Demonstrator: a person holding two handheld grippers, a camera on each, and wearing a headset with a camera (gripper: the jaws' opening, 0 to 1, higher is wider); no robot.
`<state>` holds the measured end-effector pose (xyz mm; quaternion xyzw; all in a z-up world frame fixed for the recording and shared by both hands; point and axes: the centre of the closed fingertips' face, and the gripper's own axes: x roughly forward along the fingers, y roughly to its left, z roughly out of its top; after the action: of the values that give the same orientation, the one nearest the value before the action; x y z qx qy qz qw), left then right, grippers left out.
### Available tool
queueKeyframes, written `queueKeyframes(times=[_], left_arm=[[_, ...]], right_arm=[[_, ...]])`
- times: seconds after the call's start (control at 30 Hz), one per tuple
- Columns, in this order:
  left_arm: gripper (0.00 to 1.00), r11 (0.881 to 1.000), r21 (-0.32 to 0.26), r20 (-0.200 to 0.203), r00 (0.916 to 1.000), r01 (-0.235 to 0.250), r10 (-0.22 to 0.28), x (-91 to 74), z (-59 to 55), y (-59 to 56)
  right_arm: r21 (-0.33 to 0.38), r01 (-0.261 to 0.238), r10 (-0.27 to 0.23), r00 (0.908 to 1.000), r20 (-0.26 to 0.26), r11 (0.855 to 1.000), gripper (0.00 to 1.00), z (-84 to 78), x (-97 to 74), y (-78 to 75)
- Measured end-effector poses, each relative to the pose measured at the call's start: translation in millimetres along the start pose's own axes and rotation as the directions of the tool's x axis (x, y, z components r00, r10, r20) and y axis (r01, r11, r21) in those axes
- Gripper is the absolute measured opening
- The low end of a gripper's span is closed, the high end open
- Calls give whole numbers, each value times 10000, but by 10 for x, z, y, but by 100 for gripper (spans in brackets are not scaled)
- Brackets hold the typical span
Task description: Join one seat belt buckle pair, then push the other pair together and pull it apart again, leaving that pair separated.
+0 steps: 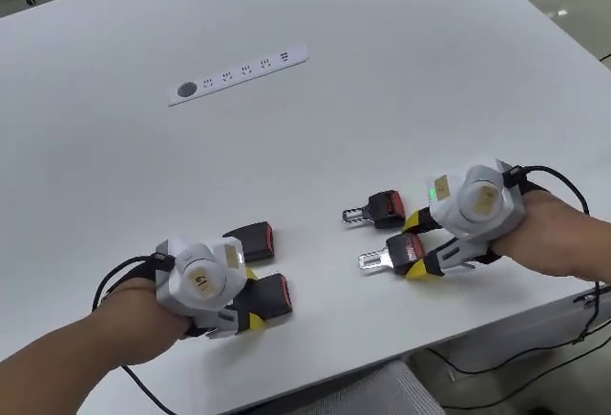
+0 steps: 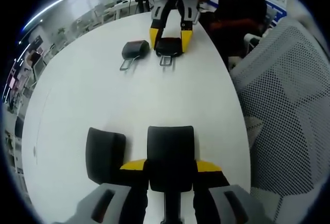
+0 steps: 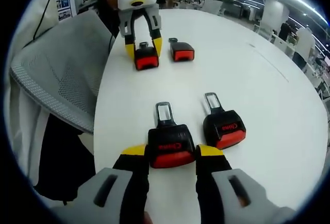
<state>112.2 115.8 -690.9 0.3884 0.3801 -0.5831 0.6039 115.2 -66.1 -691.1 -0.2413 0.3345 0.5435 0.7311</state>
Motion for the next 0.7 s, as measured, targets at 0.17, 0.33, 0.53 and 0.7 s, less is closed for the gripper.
queueKeyframes(times=[0.17,0.33,0.53,0.7], left_arm=[[33,10000,-18,14,10000,52,-52,7,-2,5],[33,9999,-160,95,10000,-3,5,1,2,2],[33,9999,-131,44,10000,56,-55,-7,23,-12],[33,9998,-164,80,9999,74,-72,-19,42,-26]], right_arm=[[321,-171,154,9986,506,9993,34,144,131,21],[222,-351,333,9963,787,9991,34,307,240,109],[-61,-457,461,9943,961,9989,34,499,410,206],[-324,-536,566,9931,1029,9980,34,616,531,281]])
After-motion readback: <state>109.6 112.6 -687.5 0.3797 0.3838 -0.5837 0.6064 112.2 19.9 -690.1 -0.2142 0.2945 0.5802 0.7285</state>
